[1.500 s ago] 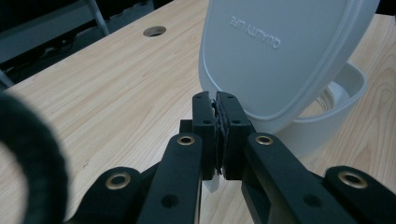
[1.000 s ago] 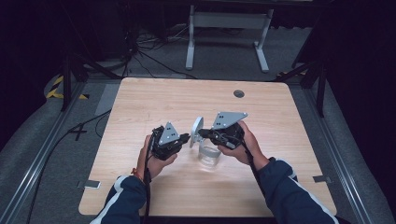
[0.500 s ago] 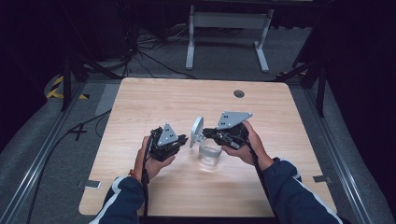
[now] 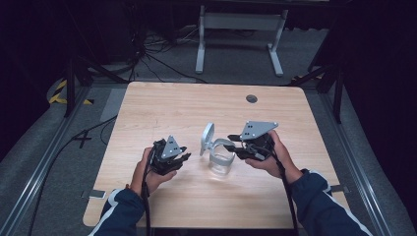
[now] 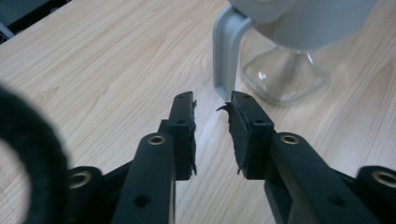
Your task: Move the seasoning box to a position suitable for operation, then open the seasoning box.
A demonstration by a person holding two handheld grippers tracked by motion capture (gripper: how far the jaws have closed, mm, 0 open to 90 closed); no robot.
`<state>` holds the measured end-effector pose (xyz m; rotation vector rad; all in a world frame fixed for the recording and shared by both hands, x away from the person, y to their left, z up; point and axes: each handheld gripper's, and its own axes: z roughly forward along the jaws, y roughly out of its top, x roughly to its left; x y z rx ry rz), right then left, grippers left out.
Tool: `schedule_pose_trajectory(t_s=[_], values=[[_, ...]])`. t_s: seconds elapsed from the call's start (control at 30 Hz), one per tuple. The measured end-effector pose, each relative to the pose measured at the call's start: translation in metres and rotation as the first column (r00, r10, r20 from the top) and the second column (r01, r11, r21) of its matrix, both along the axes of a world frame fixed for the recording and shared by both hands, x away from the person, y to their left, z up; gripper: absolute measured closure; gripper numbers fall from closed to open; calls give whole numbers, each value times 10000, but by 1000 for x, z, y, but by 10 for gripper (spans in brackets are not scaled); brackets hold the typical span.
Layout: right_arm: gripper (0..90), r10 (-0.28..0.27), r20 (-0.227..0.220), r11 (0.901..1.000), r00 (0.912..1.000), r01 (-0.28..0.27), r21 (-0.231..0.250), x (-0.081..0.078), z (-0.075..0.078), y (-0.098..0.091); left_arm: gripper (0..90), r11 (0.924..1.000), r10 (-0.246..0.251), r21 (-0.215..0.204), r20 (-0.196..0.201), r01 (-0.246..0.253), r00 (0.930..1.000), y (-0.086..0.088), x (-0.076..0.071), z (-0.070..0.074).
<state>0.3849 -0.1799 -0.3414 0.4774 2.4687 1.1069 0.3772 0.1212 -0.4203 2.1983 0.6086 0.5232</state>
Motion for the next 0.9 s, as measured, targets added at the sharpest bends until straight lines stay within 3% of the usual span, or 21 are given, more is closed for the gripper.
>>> schedule_pose_trajectory(t_s=[0.3, 0.43, 0.57, 0.83, 0.9], values=[[509, -385, 66, 9975, 9992, 388, -595, -5, -4, -29, 521, 9970, 279, 726, -175, -266, 9995, 24, -2, -14], [469, -789, 19, 9949, 9969, 789, -622, -8, -9, -43, 491, 9959, 341, 847, -224, -321, 9992, 33, -6, -18], [437, -1009, 172, 9902, 9947, 1021, -951, -13, -11, -58, 448, 9932, 399, 1112, -448, -347, 9982, 44, -8, -23], [392, -1506, 166, 9814, 9885, 1515, -1175, -22, -20, -91, 418, 9937, 526, 1030, -870, -435, 9948, 58, -10, -38], [385, -1729, 195, 9765, 9847, 1740, -1271, -23, -25, -100, 411, 9934, 563, 1041, -795, -479, 9952, 60, -11, -41]])
